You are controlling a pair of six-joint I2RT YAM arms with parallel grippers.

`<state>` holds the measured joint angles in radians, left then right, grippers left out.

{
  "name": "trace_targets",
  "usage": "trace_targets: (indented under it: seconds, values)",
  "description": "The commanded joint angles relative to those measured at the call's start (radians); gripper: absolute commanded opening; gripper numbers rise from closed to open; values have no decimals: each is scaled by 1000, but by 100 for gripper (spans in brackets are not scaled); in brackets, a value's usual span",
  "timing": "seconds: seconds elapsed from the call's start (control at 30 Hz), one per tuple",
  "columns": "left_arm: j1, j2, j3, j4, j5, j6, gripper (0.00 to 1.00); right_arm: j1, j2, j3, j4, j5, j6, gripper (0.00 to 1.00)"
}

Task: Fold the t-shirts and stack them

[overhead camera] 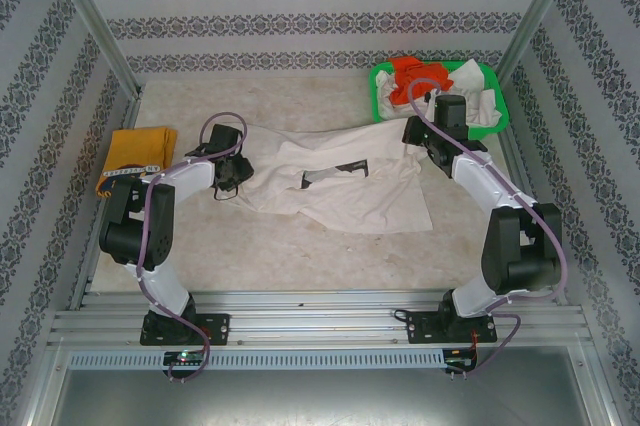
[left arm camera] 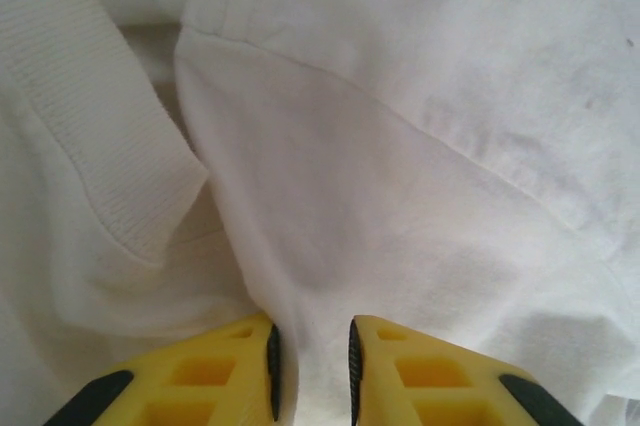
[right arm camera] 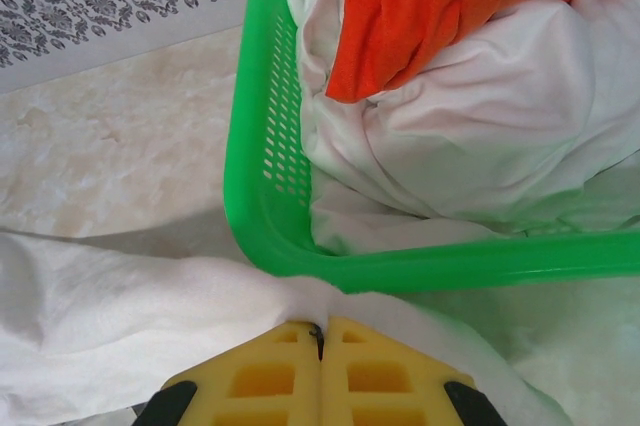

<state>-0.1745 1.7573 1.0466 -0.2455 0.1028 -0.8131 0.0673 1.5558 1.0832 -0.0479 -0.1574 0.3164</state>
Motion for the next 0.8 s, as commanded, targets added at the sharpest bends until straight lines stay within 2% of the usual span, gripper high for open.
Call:
trace_targets:
  seconds: [0.0,0.17,0.23,0.33,0.37,0.43,0.5,0.6,0.67,0.77]
  values:
    - [7,13,27,28,8,-5,22,-11,-4,-8,35,-22,17,0]
    - [13,34,8,69,24,-5,0,-12,-19,-11,26,-11,11,0]
    - [13,13,-10,92,23,-6,0,-15,-26,-15,17,1,6,4]
    - [18,-32,-34,99,11,-5,0,-25,-40,-27,4,33,4,55]
    - [20,-46,-36,94,12,-2,0,-28,-53,-37,2,45,5,66]
    - [25,-63,-38,77,11,3,0,-33,-93,-70,11,66,15,75]
    - [31,-82,-46,77,14,5,0,-35,-149,-118,14,90,40,77]
    - [42,-109,-57,76,17,3,0,-36,-255,-241,46,119,129,76]
    - [50,-125,-60,74,21,6,0,-44,-312,-337,85,114,202,75]
    - [62,-143,-60,68,33,13,0,-61,-312,-432,146,62,278,70]
